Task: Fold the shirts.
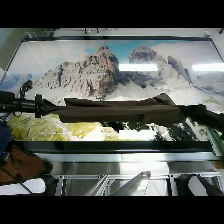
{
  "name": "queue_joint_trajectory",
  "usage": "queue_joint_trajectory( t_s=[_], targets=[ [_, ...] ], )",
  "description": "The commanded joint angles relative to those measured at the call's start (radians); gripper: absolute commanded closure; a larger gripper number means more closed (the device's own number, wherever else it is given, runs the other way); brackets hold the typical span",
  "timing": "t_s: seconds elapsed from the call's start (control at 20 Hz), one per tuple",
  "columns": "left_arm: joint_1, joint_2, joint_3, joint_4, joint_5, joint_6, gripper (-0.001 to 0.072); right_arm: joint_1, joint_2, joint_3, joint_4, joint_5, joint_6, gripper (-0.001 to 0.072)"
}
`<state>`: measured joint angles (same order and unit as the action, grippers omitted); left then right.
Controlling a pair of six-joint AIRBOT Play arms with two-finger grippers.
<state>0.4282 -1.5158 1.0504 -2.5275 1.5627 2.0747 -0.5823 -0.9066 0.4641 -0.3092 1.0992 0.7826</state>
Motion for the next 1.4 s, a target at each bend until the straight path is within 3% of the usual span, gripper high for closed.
queue_joint_trajectory(
  t_s=[0.0,0.1,0.35,0.75,0.8,0.85,0.9,1.0,1.05,1.1,1.2,1.35],
  targets=[
    [-0.076,-0.113,0.189,0.041,-0.001,-0.088,0.0683,0.093,-0.197,0.024,0.174,-0.127,-0.192,0.0686],
    [-0.1,-0.197,0.264,0.046,0.003,-0.108,0.0683,0.132,-0.322,0.071,0.254,-0.154,-0.296,0.0686],
    [-0.126,-0.346,0.362,0.05,0.006,-0.146,0.0684,0.146,-0.533,0.2,0.261,-0.168,-0.342,0.0686],
    [-0.138,-0.427,0.362,0.063,-0.036,-0.14,0.0693,0.159,-0.578,0.248,0.257,-0.187,-0.385,0.0684],
    [-0.141,-0.427,0.362,0.068,-0.041,-0.138,0.0691,0.166,-0.578,0.248,0.257,-0.187,-0.391,0.0645],
    [-0.145,-0.427,0.362,0.068,-0.04,-0.138,0.0657,0.174,-0.578,0.248,0.257,-0.187,-0.391,0.0436],
    [-0.145,-0.427,0.362,0.067,-0.032,-0.144,0.0422,0.175,-0.577,0.248,0.257,-0.186,-0.391,0.0291],
    [-0.145,-0.426,0.369,0.065,0.034,-0.168,0.0193,0.145,-0.562,0.261,0.242,-0.132,-0.375,0.0292],
    [-0.145,-0.425,0.387,0.064,0.076,-0.186,0.0087,0.117,-0.544,0.28,0.197,-0.102,-0.319,0.0292],
    [-0.139,-0.424,0.414,0.064,0.12,-0.219,0.0059,0.085,-0.521,0.313,0.105,-0.083,-0.238,0.0256],
    [-0.129,-0.418,0.493,0.067,0.214,-0.278,0.0061,0.023,-0.475,0.397,-0.14,-0.068,-0.034,0.0027],
    [-0.097,-0.351,0.585,0.068,0.217,-0.314,0.0081,-0.044,-0.454,0.507,-0.383,-0.053,0.148,-0.0002]
  ],
)
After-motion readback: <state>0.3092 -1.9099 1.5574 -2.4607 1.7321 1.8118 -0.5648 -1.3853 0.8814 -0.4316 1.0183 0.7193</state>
